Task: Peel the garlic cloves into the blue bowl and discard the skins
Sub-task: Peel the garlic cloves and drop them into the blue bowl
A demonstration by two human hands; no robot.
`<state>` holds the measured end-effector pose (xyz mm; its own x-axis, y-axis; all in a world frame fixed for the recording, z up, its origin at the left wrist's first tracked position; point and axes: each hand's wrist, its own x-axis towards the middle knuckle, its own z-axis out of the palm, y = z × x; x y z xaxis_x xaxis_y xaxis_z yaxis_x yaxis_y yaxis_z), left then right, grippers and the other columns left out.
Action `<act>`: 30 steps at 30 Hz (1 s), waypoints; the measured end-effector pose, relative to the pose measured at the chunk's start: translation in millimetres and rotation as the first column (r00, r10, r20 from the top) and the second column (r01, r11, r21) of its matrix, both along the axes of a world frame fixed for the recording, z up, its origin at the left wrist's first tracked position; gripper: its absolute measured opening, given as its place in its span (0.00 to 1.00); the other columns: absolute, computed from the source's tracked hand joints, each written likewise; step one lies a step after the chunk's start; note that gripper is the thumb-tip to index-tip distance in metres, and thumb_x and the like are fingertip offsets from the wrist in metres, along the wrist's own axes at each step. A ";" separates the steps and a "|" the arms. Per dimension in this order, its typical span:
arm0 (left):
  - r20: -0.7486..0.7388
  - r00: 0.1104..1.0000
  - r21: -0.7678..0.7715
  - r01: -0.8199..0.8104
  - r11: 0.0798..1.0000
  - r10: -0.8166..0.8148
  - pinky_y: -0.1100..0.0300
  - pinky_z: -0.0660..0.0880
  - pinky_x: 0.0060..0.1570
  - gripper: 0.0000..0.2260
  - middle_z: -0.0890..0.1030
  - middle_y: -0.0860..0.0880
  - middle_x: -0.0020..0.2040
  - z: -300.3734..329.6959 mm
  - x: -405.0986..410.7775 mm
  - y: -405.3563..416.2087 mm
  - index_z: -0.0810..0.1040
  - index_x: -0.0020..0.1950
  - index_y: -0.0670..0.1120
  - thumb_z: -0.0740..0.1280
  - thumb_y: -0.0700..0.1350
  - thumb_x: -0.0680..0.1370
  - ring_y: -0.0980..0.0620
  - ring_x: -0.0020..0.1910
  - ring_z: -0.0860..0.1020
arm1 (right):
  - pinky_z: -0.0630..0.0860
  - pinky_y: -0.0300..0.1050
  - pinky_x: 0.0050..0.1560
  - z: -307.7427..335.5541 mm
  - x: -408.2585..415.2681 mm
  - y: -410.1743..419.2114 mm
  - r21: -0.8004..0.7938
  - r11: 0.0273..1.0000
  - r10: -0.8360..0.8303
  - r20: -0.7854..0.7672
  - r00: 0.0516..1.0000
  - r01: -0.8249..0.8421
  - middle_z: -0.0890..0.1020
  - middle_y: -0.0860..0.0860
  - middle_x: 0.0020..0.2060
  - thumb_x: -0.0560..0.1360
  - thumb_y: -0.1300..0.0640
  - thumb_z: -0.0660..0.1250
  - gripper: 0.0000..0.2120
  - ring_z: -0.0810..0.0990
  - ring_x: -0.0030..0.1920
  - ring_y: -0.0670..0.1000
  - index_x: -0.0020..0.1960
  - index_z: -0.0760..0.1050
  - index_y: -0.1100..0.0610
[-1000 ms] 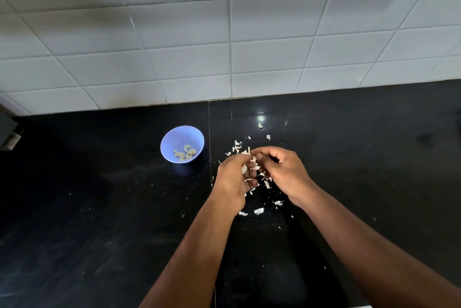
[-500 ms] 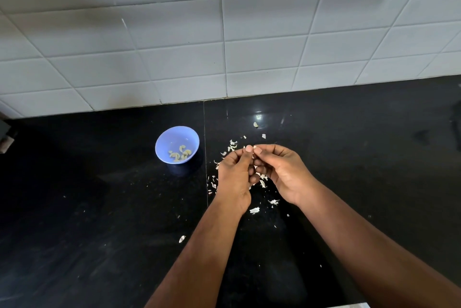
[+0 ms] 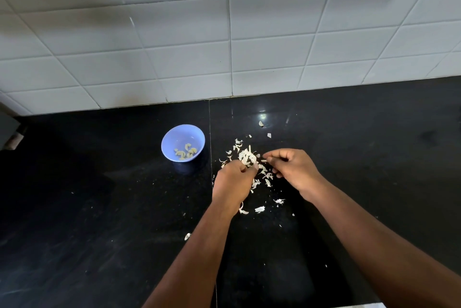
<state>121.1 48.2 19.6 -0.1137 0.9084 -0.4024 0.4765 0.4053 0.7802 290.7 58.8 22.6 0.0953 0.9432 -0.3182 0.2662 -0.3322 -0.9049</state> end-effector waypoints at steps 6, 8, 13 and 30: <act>-0.162 0.985 0.026 0.062 0.998 -0.057 0.55 0.74 0.41 0.07 0.82 0.55 0.44 7.8 3.6 -0.2 0.77 0.56 0.56 0.63 0.55 0.82 0.54 0.41 0.80 | 0.84 0.40 0.45 2.4 24.0 7.9 0.008 0.996 0.081 0.259 0.962 -0.086 0.87 0.51 0.43 0.80 0.63 0.71 0.10 0.86 0.39 0.51 0.60 0.84 0.54; -0.245 0.959 0.029 0.151 0.988 -0.140 0.54 0.74 0.43 0.07 0.81 0.56 0.52 11.2 6.7 0.0 0.76 0.57 0.55 0.61 0.49 0.81 0.54 0.46 0.80 | 0.85 0.44 0.45 4.0 28.3 11.2 -0.001 0.995 0.099 0.301 0.948 -0.104 0.87 0.53 0.41 0.79 0.64 0.73 0.07 0.87 0.40 0.56 0.56 0.83 0.57; -0.403 0.881 0.050 0.291 0.955 -0.248 0.55 0.70 0.46 0.12 0.78 0.53 0.62 14.0 13.1 -0.4 0.80 0.62 0.53 0.60 0.44 0.84 0.51 0.48 0.77 | 0.84 0.48 0.41 11.6 35.0 17.8 -0.001 0.990 0.129 0.453 0.882 -0.144 0.86 0.51 0.33 0.79 0.60 0.73 0.06 0.86 0.34 0.51 0.43 0.83 0.52; 0.124 0.987 0.131 -0.120 0.984 0.104 0.54 0.80 0.48 0.05 0.83 0.59 0.48 11.2 20.9 1.0 0.82 0.55 0.56 0.67 0.52 0.82 0.59 0.43 0.81 | 0.85 0.52 0.49 31.3 16.7 10.7 -0.308 0.921 0.389 0.762 0.518 -0.238 0.85 0.52 0.42 0.72 0.62 0.69 0.06 0.85 0.43 0.56 0.46 0.82 0.54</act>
<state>142.0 49.3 30.8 -0.1778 0.9400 -0.2912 0.3373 0.3362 0.8793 307.4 69.4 53.8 0.0868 0.9127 -0.3994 0.9604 -0.1833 -0.2100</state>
